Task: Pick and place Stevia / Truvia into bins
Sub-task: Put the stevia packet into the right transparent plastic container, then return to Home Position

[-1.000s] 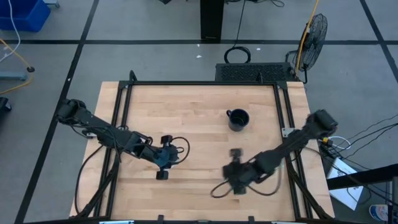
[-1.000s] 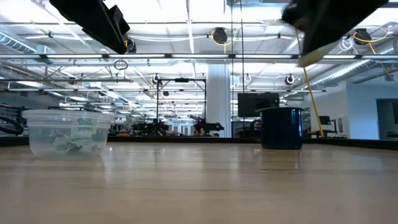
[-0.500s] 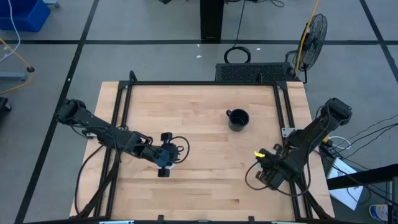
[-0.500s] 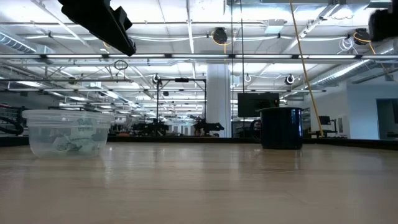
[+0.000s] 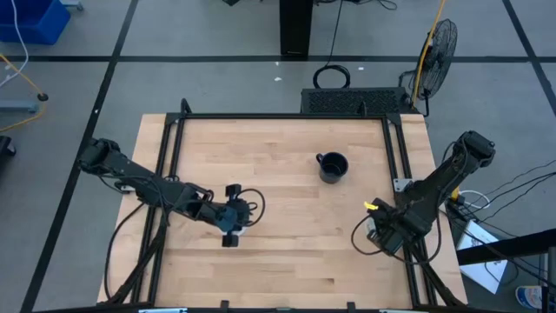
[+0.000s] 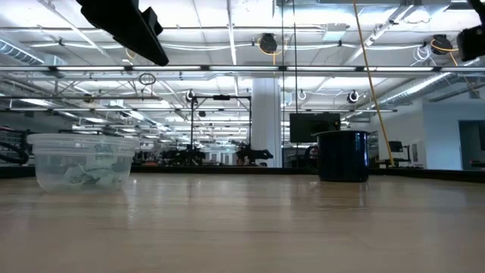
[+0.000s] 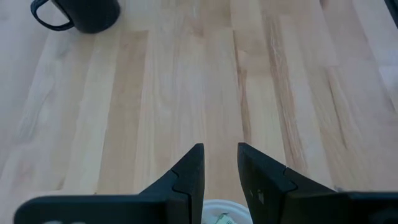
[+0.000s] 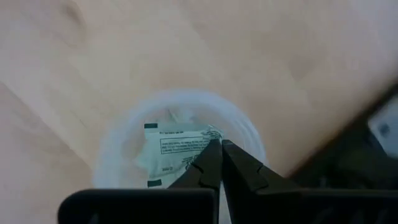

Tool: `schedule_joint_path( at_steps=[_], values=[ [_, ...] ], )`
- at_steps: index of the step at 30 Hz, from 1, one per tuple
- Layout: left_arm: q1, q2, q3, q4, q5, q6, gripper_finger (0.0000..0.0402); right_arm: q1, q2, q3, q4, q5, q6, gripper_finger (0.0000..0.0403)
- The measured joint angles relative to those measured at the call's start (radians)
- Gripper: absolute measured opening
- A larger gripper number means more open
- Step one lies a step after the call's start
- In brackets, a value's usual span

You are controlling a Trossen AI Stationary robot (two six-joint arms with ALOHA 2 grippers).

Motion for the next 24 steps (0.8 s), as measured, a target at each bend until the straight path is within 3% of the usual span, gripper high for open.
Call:
schedule_joint_path(
  at_steps=[5, 10, 21, 24],
  values=[
    [0.001, 0.000, 0.000, 0.000, 0.000, 0.000, 0.0102, 0.000, 0.000, 0.000, -0.001, -0.098, 0.047, 0.0000],
    [0.000, 0.000, 0.000, -0.001, 0.000, 0.000, 0.0102, 0.000, 0.000, -0.001, 0.020, -0.093, 0.051, 0.0005],
    [0.000, 0.000, 0.000, -0.001, 0.000, 0.003, 0.0102, 0.000, 0.000, -0.096, 0.040, -0.092, 0.061, 0.0063],
    [0.001, 0.000, 0.000, 0.000, -0.001, 0.006, 0.0102, 0.000, -0.007, -0.093, 0.038, -0.041, 0.050, 0.0063]
  ],
)
